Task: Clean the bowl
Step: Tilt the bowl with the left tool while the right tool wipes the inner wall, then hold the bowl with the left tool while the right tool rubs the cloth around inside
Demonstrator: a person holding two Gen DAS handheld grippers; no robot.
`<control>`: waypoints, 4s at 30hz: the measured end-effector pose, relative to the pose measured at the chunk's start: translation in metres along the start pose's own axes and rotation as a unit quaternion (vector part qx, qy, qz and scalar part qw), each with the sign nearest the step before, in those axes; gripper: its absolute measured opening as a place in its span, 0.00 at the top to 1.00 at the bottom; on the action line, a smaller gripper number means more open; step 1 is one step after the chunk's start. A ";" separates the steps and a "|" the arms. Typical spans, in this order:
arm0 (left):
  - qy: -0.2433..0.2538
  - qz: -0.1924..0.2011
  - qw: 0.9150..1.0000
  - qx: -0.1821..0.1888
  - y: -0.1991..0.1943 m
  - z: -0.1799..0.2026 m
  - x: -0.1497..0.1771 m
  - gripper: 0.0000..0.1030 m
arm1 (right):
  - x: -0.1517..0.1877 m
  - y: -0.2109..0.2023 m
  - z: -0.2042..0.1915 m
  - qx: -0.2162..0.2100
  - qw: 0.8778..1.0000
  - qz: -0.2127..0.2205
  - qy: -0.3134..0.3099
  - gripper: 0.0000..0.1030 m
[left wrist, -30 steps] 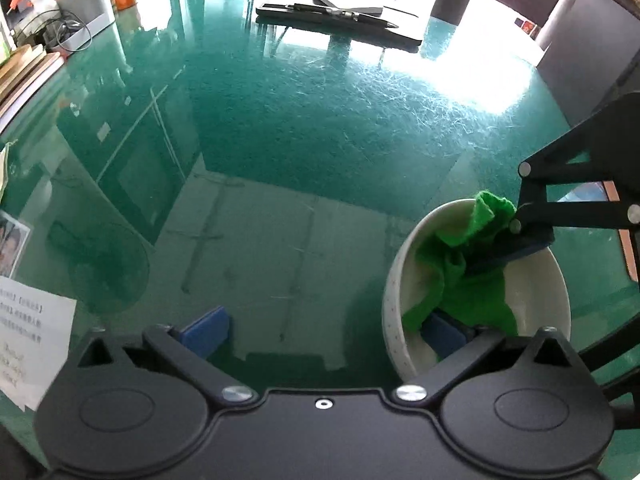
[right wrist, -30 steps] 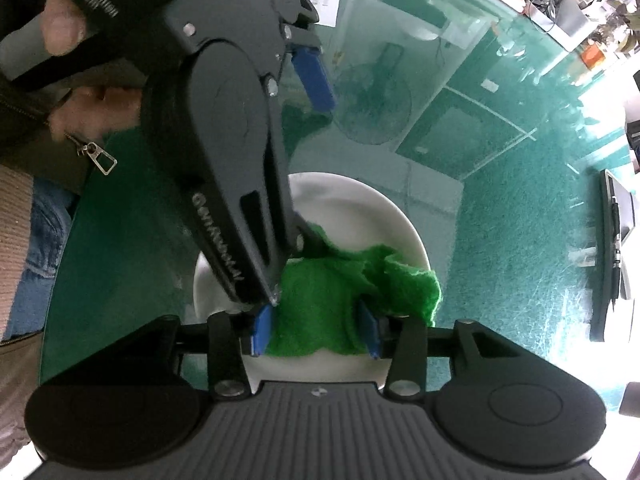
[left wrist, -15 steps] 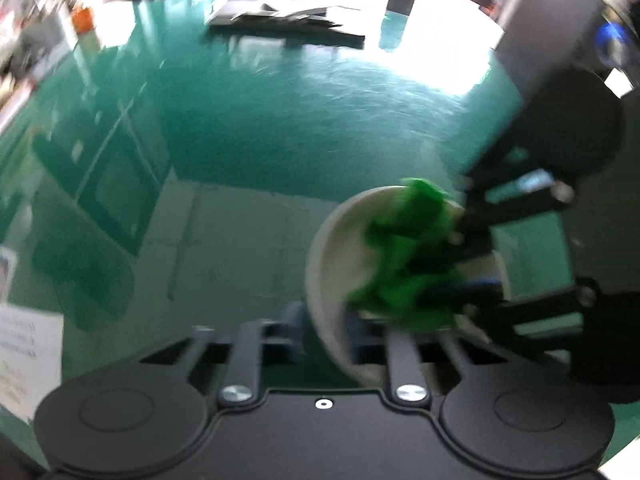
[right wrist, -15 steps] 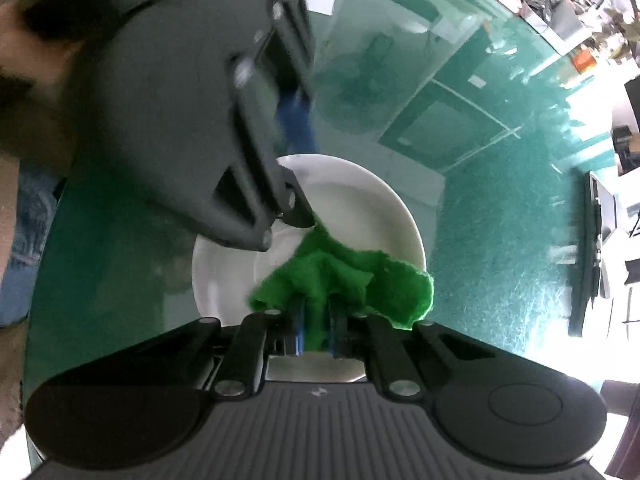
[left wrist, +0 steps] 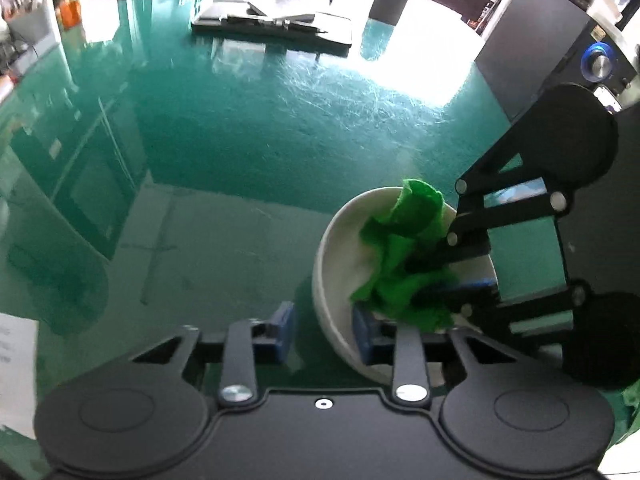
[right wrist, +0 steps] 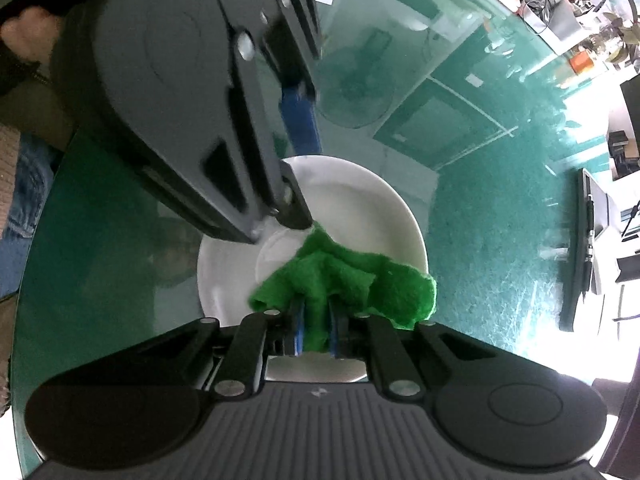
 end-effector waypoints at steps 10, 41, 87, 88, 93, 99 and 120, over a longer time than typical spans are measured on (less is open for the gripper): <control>-0.014 -0.060 0.995 -0.076 0.009 0.018 -0.011 0.57 | -0.003 -0.002 -0.002 -0.047 0.998 0.009 0.036 0.88; -0.001 -0.048 0.997 -0.055 -0.021 0.033 0.012 0.79 | -0.004 -0.019 -0.008 -0.114 0.991 0.034 0.068 0.88; -0.004 -0.042 0.998 -0.047 -0.010 0.030 0.012 0.74 | 0.002 -0.030 -0.002 -0.094 0.988 0.050 0.110 0.86; -0.003 -0.042 0.998 -0.047 -0.010 0.031 0.012 0.73 | -0.002 -0.030 -0.001 -0.120 0.984 0.054 0.124 0.86; -0.003 -0.040 0.998 -0.053 -0.011 0.030 0.011 0.72 | -0.008 -0.041 0.016 -0.222 0.933 0.107 0.264 0.86; -0.002 -0.036 0.998 -0.060 -0.011 0.028 0.011 0.71 | 0.005 -0.036 0.018 -0.199 0.943 0.082 0.253 0.87; 0.000 -0.035 0.998 -0.050 -0.010 0.028 0.010 0.62 | -0.007 0.001 0.023 -0.206 0.941 0.097 0.252 0.87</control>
Point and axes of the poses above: each gripper's, at about its wrist camera, not at the fingertips, and y roughly the way its jaws point, z to its right, x to its underside, the point moved 7 cm from there along y, roughly the way its jaws point
